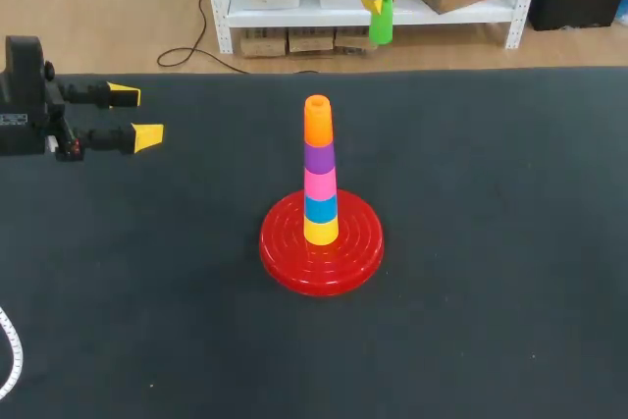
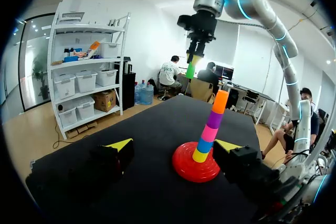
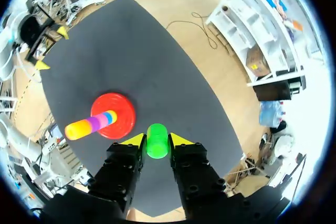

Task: Pick up and stack the cylinders on the red base in this order: pink,purple,orange,green

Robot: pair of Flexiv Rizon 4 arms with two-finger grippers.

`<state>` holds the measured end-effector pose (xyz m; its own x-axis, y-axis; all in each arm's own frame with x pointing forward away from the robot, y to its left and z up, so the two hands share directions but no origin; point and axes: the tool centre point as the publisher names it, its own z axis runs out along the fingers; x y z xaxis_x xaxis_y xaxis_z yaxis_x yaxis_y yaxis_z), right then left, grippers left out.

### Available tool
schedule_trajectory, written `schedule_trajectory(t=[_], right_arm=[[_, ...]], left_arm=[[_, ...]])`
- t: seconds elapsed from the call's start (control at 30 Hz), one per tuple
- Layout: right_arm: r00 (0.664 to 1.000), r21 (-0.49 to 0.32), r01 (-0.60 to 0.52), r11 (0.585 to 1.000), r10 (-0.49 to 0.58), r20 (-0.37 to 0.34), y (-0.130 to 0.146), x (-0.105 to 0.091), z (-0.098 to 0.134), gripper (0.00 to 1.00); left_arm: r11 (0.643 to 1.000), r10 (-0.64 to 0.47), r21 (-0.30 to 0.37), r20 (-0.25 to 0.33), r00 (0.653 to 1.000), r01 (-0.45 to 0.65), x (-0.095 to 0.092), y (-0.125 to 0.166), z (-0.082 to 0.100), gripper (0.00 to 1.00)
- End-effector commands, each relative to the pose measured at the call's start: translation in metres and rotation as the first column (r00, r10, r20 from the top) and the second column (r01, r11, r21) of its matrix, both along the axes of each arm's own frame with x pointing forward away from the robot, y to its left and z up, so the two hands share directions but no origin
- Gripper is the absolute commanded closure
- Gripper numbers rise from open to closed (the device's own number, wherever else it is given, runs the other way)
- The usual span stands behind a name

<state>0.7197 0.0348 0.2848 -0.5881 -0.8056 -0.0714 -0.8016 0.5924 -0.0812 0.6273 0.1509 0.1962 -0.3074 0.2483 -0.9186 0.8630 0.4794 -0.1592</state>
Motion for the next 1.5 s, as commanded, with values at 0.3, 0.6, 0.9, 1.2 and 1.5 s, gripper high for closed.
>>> schedule_trajectory(t=[0.3, 0.6, 0.9, 1.2, 1.5], right_arm=[[0.996, 0.022, -0.055, 0.998, 0.054, 0.064, 0.016, -0.048, 0.035, 1.0], [0.994, 0.025, -0.09, 0.996, 0.088, 0.065, 0.031, -0.075, 0.054, 1.0], [0.993, 0.061, -0.114, 0.992, 0.112, 0.032, 0.044, -0.112, 0.059, 1.0], [0.989, 0.021, -0.147, 0.989, 0.147, 0.014, 0.06, -0.131, 0.042, 1.0], [0.989, 0.002, -0.145, 0.989, 0.145, -0.014, 0.069, -0.135, 0.028, 1.0]], left_arm=[[1.0, 0.003, -0.005, 0.007, 1.0, -0.003, 0.0, 0.0, -0.002, 0.0], [1.0, 0.003, -0.005, 0.007, 1.0, -0.003, 0.0, 0.0, -0.002, 0.0], [1.0, 0.003, -0.005, 0.007, 1.0, -0.003, 0.0, 0.0, -0.002, 0.0], [1.0, 0.003, -0.005, 0.007, 1.0, -0.003, 0.0, 0.0, -0.002, 0.0], [1.0, 0.003, -0.005, 0.007, 1.0, -0.003, 0.0, 0.0, -0.002, 0.0]])
